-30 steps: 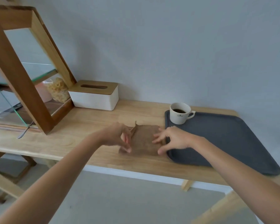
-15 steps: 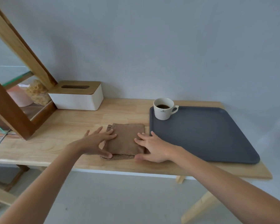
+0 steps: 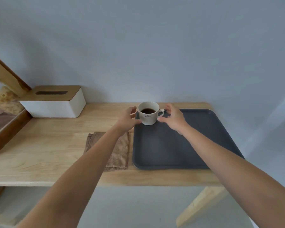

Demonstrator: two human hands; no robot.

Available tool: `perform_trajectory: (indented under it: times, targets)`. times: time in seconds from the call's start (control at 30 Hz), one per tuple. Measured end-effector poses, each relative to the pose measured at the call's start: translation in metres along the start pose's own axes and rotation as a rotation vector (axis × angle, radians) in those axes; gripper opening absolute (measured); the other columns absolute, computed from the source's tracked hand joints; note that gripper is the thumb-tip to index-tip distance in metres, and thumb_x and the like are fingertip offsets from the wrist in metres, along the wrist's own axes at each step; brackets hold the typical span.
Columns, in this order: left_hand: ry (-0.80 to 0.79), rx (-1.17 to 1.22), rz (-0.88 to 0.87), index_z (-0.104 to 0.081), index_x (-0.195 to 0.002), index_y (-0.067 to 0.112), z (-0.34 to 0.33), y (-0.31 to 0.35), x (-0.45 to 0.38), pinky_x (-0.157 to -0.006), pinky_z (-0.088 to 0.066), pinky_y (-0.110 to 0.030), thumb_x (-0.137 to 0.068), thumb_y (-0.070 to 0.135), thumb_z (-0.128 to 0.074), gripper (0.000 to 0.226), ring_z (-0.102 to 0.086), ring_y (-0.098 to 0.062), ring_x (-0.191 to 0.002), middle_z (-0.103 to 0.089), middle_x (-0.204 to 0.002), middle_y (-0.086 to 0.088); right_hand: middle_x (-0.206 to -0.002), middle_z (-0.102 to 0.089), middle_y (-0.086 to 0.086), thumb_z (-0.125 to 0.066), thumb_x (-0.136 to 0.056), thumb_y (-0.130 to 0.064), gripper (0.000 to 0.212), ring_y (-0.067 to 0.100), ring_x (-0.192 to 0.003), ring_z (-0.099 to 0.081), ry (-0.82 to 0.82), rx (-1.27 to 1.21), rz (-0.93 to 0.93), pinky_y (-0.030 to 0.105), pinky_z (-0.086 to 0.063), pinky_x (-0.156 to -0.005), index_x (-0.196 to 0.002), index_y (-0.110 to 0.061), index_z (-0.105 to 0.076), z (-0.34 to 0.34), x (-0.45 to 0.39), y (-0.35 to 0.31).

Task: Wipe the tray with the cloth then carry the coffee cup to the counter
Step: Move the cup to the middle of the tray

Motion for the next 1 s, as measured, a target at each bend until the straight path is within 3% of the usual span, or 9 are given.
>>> perform_trajectory:
  times: [0.1,0.23,0.53,1.0]
  targets:
    - [0.044,0.036,-0.008,-0.047,-0.135,0.007,-0.010,-0.005,-0.011,-0.104,-0.046,-0.044,-0.078,-0.002,-0.072,0.063,-0.056,-0.026,-0.123,-0.057,-0.134,-0.010,-0.127,-0.063,0.006,-0.079,-0.073,-0.011,0.064,0.024,-0.116,-0.060,-0.100,-0.064,0.015,0.044,-0.048,-0.102,-0.131,-0.018,-0.054,-0.008,-0.010,0.003]
    - [0.102,0.096,-0.040,-0.051,-0.131,0.006,-0.014,-0.010,-0.010,-0.100,-0.049,-0.049,-0.077,0.003,-0.075,0.059,-0.060,-0.027,-0.116,-0.060,-0.130,-0.012,-0.116,-0.068,0.005,-0.076,-0.076,-0.007,0.052,0.024,-0.107,-0.064,-0.054,-0.091,0.059,0.045,-0.050,-0.099,-0.125,-0.019,-0.061,-0.008,-0.010,0.005]
    - [0.092,0.099,-0.118,-0.054,-0.126,0.008,-0.051,0.019,0.013,-0.099,-0.052,-0.040,-0.073,0.011,-0.081,0.059,-0.063,-0.021,-0.113,-0.064,-0.124,-0.008,-0.110,-0.072,0.004,-0.078,-0.075,-0.008,0.049,0.018,-0.101,-0.069,-0.058,-0.115,0.097,0.040,-0.054,-0.095,-0.122,-0.016,-0.063,0.044,0.018,0.020]
    - [0.068,0.055,-0.136,-0.057,-0.121,0.015,-0.124,0.040,0.045,-0.091,-0.053,-0.026,-0.070,0.017,-0.084,0.057,-0.066,-0.016,-0.107,-0.067,-0.120,-0.003,-0.107,-0.073,0.004,-0.080,-0.073,-0.006,0.046,0.019,-0.099,-0.070,-0.044,-0.071,0.103,0.043,-0.052,-0.097,-0.116,-0.014,-0.064,0.109,0.058,0.061]
Point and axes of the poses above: each hand's wrist, its own x-axis away from the middle knuckle, its own z-axis out of the back of the hand, y = z × x, the point moved 4 cm from there along -x, towards the middle knuckle
